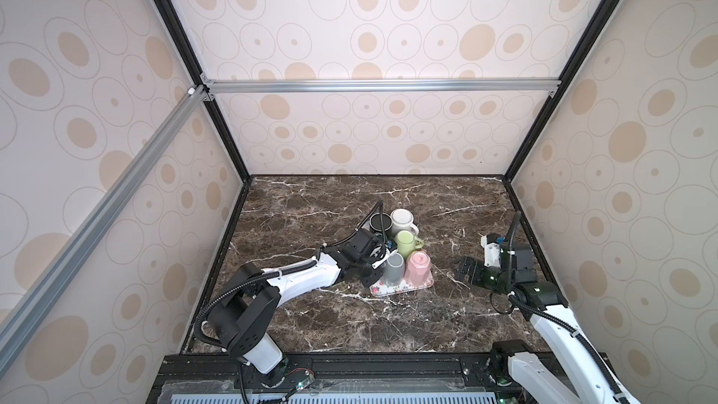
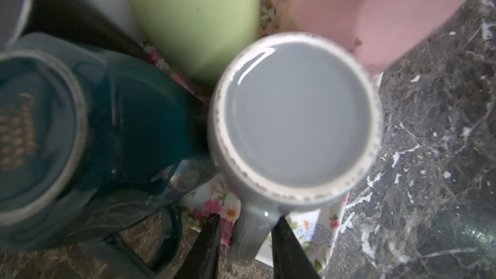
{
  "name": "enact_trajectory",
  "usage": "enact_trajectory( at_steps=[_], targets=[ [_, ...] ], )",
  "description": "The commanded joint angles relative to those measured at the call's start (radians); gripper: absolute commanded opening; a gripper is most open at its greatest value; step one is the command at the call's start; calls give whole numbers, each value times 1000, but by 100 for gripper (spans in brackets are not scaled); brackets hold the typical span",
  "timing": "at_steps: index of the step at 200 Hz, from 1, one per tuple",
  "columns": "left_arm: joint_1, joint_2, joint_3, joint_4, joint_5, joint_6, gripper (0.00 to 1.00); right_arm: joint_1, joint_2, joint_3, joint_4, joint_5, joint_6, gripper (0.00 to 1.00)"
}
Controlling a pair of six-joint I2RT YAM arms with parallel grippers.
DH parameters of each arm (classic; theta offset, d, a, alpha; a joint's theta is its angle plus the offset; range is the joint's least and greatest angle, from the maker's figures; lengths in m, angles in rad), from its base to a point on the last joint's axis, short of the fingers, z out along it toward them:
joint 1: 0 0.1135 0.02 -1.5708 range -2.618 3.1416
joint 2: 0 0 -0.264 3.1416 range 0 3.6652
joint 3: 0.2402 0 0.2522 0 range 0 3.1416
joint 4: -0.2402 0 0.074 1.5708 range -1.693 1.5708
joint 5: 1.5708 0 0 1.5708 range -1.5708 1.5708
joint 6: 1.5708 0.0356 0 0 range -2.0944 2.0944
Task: Turn the mug right side up
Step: Pick up the mug from the tray.
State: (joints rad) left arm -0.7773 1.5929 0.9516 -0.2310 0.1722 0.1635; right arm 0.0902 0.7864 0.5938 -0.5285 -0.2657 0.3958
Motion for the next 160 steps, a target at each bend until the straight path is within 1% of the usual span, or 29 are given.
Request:
enact_trajectory(
  at_steps=[1, 18, 51, 94, 102, 111, 160],
  targets=[
    [-14, 18, 54, -16, -16, 28, 32, 4, -17, -11, -11, 8, -14, 100],
    [-16, 28, 58, -19, -17, 26, 36, 4, -19, -11, -8, 6, -15, 100],
    [-19, 39, 65, -16, -29, 26, 35, 4, -19, -14, -5, 4, -14, 100],
    [-23, 50, 79, -21, -27, 24, 25, 3, -13, -15, 5, -2, -9, 100],
    [-23, 53, 79, -20, -23, 22, 20, 4, -12, -14, 6, -5, -10, 100],
    [-25, 56, 79, -18, -19, 22, 16, 4, -9, -14, 9, -8, -8, 100],
    [-32, 53, 66, -19, -23, -4, 10, 4, -8, -10, 6, -16, -10, 100]
  ],
)
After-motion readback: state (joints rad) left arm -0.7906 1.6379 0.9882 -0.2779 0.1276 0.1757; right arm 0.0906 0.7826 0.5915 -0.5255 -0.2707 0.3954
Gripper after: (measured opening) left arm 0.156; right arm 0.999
